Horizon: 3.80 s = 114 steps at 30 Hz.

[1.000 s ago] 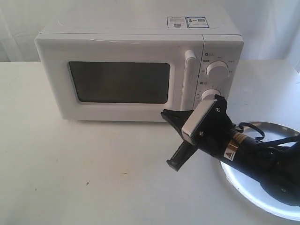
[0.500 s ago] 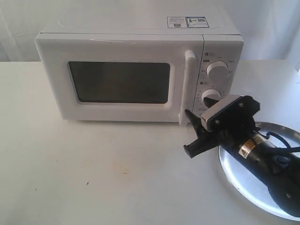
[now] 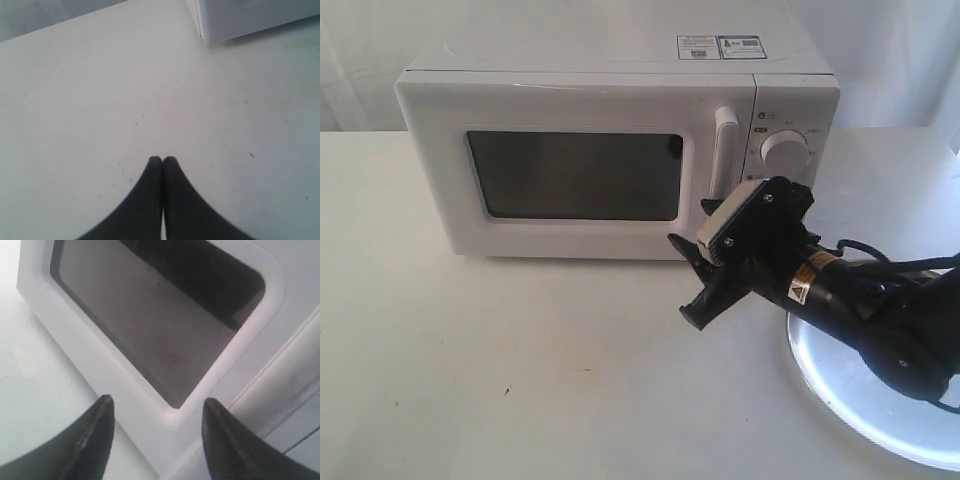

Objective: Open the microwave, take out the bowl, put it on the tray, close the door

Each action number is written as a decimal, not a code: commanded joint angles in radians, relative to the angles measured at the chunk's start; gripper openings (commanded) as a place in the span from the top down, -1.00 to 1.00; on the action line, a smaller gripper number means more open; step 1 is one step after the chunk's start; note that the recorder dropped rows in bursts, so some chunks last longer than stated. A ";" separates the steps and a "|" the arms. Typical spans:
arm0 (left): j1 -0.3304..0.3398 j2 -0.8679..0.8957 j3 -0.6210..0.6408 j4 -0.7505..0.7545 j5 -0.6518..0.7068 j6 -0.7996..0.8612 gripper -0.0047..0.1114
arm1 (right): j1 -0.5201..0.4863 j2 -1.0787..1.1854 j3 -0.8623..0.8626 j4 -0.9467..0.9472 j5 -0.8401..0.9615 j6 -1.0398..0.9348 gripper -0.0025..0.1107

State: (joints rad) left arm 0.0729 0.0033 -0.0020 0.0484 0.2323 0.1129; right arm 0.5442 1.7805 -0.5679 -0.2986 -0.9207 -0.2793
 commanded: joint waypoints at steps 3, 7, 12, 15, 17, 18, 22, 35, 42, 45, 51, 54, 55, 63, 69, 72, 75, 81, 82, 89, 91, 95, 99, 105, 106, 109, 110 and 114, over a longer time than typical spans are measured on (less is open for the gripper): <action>-0.004 -0.003 0.002 -0.004 -0.001 -0.004 0.92 | -0.068 -0.027 0.033 0.105 0.102 -0.130 0.08; -0.004 -0.003 0.002 -0.004 -0.001 -0.004 0.92 | -0.067 -0.027 0.033 0.103 0.053 -0.130 0.08; -0.004 -0.003 0.002 -0.004 -0.001 -0.004 0.92 | -0.067 -0.027 -0.001 0.002 0.042 -0.121 0.08; -0.004 -0.003 0.002 -0.004 -0.001 -0.004 0.92 | -0.067 -0.027 -0.055 -0.109 0.089 -0.055 0.08; -0.004 -0.003 0.002 -0.004 -0.001 -0.004 0.92 | -0.067 -0.025 -0.082 -0.124 0.112 -0.029 0.08; -0.004 -0.003 0.002 -0.004 -0.001 -0.004 0.92 | -0.067 -0.025 -0.094 -0.125 0.115 -0.029 0.08; -0.004 -0.003 0.002 -0.004 -0.001 -0.004 0.92 | -0.078 -0.022 -0.135 -0.139 0.145 -0.027 0.13; -0.004 -0.003 0.002 -0.004 -0.001 -0.004 0.92 | -0.107 0.143 -0.257 -0.442 0.072 0.258 0.49; -0.004 -0.003 0.002 -0.004 -0.001 -0.004 0.92 | -0.107 0.154 -0.259 -0.541 -0.003 0.330 0.96; -0.004 -0.003 0.002 -0.004 -0.001 -0.004 0.92 | -0.107 0.154 -0.259 -0.643 -0.087 0.394 0.96; -0.004 -0.003 0.002 -0.004 -0.001 -0.004 0.92 | -0.107 0.152 -0.257 -0.711 -0.180 0.503 0.96; -0.004 -0.003 0.002 -0.004 -0.001 -0.004 0.92 | -0.107 0.129 -0.252 -0.739 -0.182 0.565 0.96; -0.004 -0.003 0.002 -0.004 -0.001 -0.004 0.92 | -0.107 0.113 -0.241 -0.739 -0.180 0.571 0.96; -0.004 -0.003 0.002 -0.004 -0.001 -0.004 0.92 | -0.107 -0.116 -0.152 -0.692 0.231 0.628 0.96; -0.004 -0.003 0.002 -0.004 -0.001 -0.004 0.92 | -0.107 -0.278 -0.061 -0.784 0.260 0.653 0.65; -0.004 -0.003 0.002 -0.004 -0.001 -0.004 0.92 | -0.107 -0.335 -0.035 -0.804 0.264 0.688 0.31; -0.004 -0.003 0.002 -0.004 -0.001 -0.004 0.92 | -0.107 -0.380 -0.013 -0.815 0.340 0.758 -0.09; -0.004 -0.003 0.002 -0.004 -0.001 -0.004 0.92 | -0.107 -0.483 0.022 -1.151 0.370 1.059 0.02; -0.004 -0.003 0.002 -0.004 -0.001 -0.004 0.92 | -0.107 -0.499 0.022 -1.220 0.338 1.113 0.14; -0.004 -0.003 0.002 -0.004 -0.001 -0.004 0.92 | -0.107 -0.614 0.022 -1.331 0.253 1.164 0.90; -0.004 -0.003 0.002 -0.004 -0.001 -0.004 0.92 | -0.107 -0.662 0.013 -1.060 0.583 1.065 0.96; -0.004 -0.003 0.002 -0.004 -0.001 -0.004 0.92 | -0.107 -0.634 -0.073 -0.432 0.491 0.411 0.96; -0.004 -0.003 0.002 -0.004 -0.001 -0.004 0.92 | -0.107 -0.478 -0.257 0.053 0.392 -0.130 0.96; -0.004 -0.003 0.002 -0.004 -0.001 -0.004 0.92 | -0.107 -0.229 -0.397 -0.157 0.723 -0.168 0.96; -0.004 -0.003 0.002 -0.004 -0.001 -0.004 0.92 | -0.107 -0.200 -0.397 -0.201 0.783 -0.155 0.96; -0.004 -0.003 0.002 -0.004 -0.001 -0.004 0.92 | -0.075 -0.174 -0.377 -0.211 0.898 -0.165 0.96; -0.004 -0.003 0.002 -0.004 -0.001 -0.004 0.92 | -0.065 -0.176 -0.366 -0.217 0.898 -0.172 0.96; -0.004 -0.003 0.002 -0.004 -0.001 -0.004 0.92 | -0.012 -0.187 -0.335 -0.272 0.889 -0.173 0.96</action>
State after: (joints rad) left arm 0.0729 0.0033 -0.0020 0.0484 0.2323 0.1129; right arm 0.4917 1.5597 -0.9639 -0.5206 -0.2233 -0.4569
